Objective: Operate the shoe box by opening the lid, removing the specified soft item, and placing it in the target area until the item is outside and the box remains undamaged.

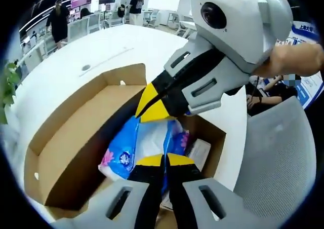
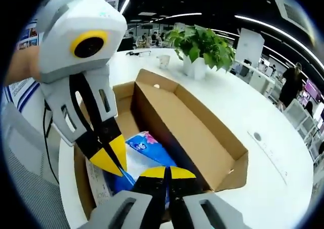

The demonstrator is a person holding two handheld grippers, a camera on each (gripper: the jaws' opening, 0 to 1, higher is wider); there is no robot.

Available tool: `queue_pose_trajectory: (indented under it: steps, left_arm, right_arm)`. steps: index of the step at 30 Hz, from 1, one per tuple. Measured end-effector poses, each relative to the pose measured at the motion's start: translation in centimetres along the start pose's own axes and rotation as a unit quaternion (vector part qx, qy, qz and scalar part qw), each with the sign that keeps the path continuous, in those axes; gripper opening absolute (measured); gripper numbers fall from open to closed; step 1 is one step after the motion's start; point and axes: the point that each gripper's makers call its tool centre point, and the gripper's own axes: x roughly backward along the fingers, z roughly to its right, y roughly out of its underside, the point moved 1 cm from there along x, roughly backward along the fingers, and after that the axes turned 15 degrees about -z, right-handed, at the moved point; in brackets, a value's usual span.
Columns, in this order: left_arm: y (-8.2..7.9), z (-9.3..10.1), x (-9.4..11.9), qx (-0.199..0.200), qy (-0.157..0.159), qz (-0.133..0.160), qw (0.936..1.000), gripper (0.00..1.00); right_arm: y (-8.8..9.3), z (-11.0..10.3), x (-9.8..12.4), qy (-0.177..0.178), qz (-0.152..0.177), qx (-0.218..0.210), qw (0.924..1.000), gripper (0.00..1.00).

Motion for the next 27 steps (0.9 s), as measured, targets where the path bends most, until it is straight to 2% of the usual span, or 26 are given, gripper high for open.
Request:
queue_pose_trajectory:
  steps: [11, 18, 27]
  left_arm:
    - [-0.7, 1.1, 2.9, -0.008, -0.012, 0.011, 0.9998, 0.00]
    - [-2.0, 2.2, 5.3, -0.014, -0.013, 0.025, 0.9995, 0.00]
    - [-3.5, 3.3, 6.9, -0.033, -0.022, 0.026, 0.9989, 0.00]
  right_arm:
    - [-2.0, 0.0, 2.2, -0.006, 0.028, -0.004, 0.9996, 0.00]
    - [-3.0, 0.2, 4.3, -0.004, 0.045, 0.001, 0.9990, 0.00]
    - [-3.5, 0.6, 7.1, 0.005, 0.065, 0.002, 0.9978, 0.00]
